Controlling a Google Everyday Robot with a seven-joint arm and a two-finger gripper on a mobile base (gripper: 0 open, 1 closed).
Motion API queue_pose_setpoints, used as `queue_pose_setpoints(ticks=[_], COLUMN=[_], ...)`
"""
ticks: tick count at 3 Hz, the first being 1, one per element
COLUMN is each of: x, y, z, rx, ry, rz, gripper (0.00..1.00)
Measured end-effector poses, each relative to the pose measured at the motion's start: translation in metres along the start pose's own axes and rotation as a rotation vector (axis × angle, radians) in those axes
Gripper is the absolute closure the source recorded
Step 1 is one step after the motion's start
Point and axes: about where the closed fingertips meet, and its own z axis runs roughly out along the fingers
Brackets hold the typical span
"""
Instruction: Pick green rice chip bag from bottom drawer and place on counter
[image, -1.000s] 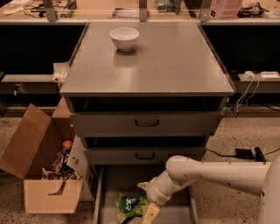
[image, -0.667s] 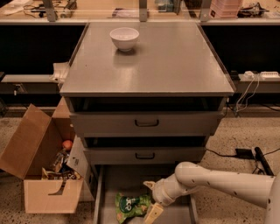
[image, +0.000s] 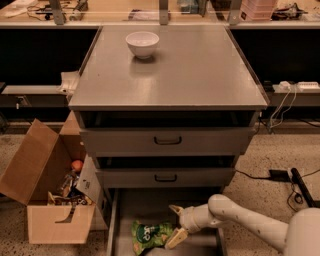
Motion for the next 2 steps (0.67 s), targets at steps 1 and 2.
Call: queue_pose_setpoints(ticks=[1,2], x=[0.016,0.040], y=[-0.015,-0.023], z=[0.034,0.055], rx=[-0.026,-0.025], ry=[0.023,0.053], rz=[0.011,0.047], gripper=[0.00,0.00])
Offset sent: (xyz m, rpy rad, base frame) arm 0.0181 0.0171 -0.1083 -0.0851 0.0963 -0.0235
